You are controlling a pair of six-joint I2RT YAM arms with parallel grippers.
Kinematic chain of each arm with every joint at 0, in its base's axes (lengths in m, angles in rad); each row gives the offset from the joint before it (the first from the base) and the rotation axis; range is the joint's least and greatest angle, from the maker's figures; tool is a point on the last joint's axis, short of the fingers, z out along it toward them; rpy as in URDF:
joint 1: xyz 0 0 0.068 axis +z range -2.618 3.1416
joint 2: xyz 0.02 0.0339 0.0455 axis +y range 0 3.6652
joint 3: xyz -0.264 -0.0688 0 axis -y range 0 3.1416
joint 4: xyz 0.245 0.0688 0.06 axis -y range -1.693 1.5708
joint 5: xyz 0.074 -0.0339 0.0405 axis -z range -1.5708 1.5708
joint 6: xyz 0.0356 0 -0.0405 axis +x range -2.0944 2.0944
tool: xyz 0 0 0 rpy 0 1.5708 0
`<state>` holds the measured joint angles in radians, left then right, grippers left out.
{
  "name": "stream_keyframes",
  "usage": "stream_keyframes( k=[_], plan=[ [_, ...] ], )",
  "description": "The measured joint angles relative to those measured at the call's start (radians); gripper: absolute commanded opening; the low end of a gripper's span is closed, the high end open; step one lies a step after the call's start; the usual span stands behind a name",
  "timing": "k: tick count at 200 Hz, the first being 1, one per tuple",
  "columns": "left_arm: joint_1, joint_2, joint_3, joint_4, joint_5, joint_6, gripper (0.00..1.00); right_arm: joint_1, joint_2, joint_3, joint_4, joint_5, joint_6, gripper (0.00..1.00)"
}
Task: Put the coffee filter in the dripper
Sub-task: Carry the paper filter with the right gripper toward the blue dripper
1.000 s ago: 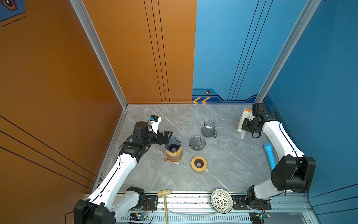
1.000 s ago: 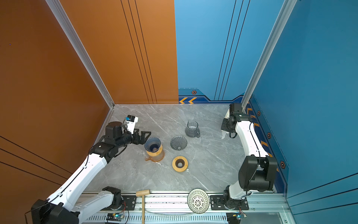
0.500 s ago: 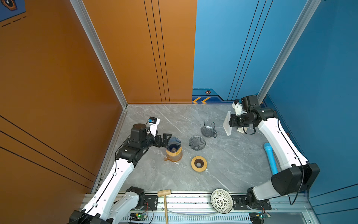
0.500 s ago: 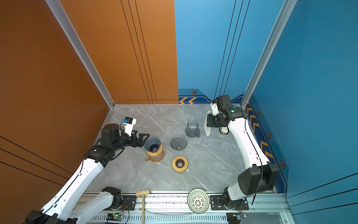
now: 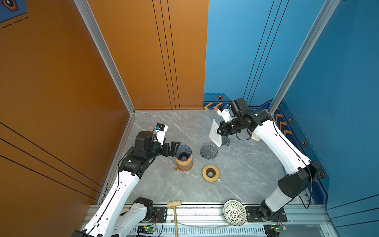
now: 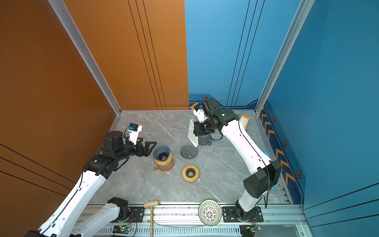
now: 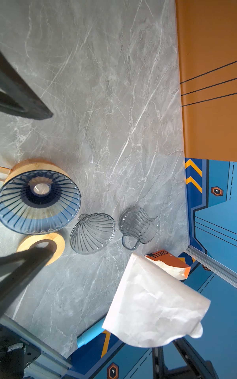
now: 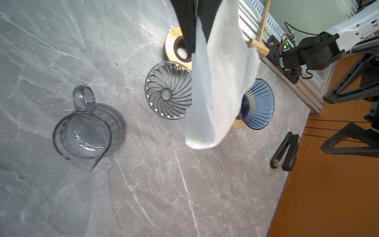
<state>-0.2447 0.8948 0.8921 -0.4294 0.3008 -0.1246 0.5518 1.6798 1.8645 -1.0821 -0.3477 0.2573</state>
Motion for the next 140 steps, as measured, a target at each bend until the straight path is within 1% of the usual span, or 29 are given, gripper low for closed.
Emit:
stream_keyframes(
  k=[45, 91, 140],
  plan=[
    [-0.01, -0.052, 0.0, -0.035, -0.011, -0.015, 0.98, 0.106, 0.04, 0.071, -0.01, 0.012, 0.083, 0.0],
    [-0.025, -0.067, 0.002, -0.055, -0.013, -0.066, 0.98, 0.231, 0.159, 0.172, -0.01, 0.066, 0.185, 0.0],
    [-0.034, -0.074, 0.026, -0.069, -0.013, -0.114, 0.98, 0.296, 0.248, 0.218, -0.011, 0.142, 0.273, 0.0]
  ],
)
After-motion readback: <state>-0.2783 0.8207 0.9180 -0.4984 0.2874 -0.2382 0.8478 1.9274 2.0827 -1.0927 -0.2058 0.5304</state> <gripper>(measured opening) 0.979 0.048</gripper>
